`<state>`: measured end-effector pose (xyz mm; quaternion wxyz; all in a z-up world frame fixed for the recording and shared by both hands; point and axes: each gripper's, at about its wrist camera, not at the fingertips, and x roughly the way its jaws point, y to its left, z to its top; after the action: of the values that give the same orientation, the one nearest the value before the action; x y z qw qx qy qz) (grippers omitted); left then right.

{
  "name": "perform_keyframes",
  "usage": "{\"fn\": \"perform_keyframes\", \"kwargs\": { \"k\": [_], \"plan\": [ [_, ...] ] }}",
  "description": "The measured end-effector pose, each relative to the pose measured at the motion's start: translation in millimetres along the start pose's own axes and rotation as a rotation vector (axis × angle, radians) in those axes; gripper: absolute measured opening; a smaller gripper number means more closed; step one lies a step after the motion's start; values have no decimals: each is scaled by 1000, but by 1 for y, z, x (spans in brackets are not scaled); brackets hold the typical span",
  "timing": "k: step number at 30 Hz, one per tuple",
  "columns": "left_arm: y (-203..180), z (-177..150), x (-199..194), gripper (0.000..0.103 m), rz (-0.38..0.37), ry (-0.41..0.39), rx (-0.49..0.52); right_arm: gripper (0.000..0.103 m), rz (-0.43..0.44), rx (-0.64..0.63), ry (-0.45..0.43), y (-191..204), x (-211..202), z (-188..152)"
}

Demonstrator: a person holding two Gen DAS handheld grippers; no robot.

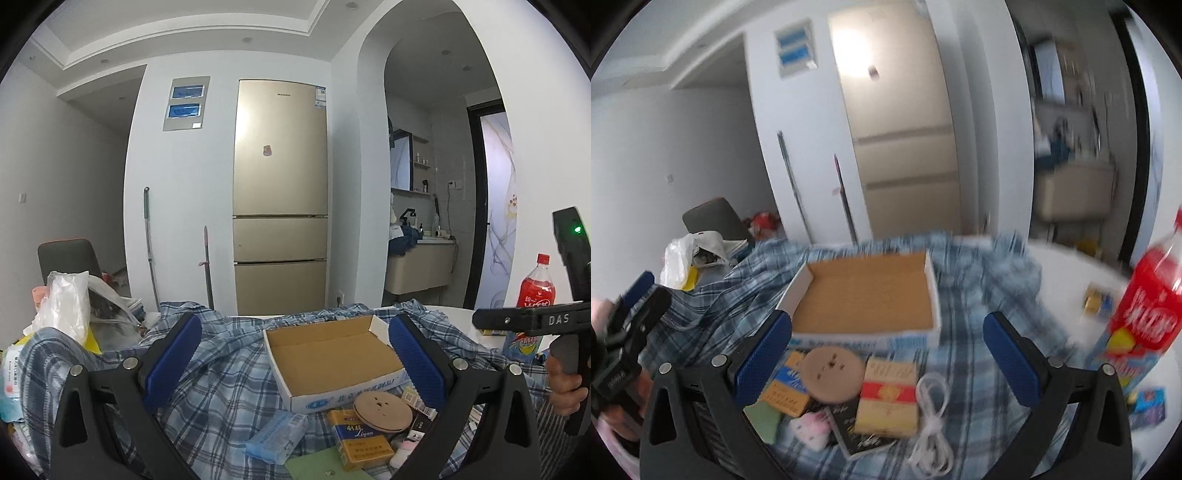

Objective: Organize soft objects
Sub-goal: 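Lower the right gripper around the red-and-gold cigarette pack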

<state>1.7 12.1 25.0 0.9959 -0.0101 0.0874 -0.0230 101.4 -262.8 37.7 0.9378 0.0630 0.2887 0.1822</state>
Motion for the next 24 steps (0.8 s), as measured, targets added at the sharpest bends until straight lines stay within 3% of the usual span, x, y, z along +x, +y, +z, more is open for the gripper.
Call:
{"fn": "perform_keyframes", "kwargs": {
  "k": [5,7,9,15,18,24],
  "plan": [
    [-7,6,-8,103,9,-4,34,103,10,14,88,-4,17,-8],
    [-6,5,-6,103,3,10,27,98,32,23,150,-6,26,-12],
    [-4,3,-2,103,-12,30,16,85,83,35,226,-7,35,-15],
    [3,-5,13,103,-18,95,-14,80,138,74,348,-8,69,-25],
    [5,-7,19,103,-64,143,-47,76,160,105,411,-10,83,-33],
    [4,-8,20,103,-49,141,-38,75,96,124,443,-19,94,-44]
  ]
}}
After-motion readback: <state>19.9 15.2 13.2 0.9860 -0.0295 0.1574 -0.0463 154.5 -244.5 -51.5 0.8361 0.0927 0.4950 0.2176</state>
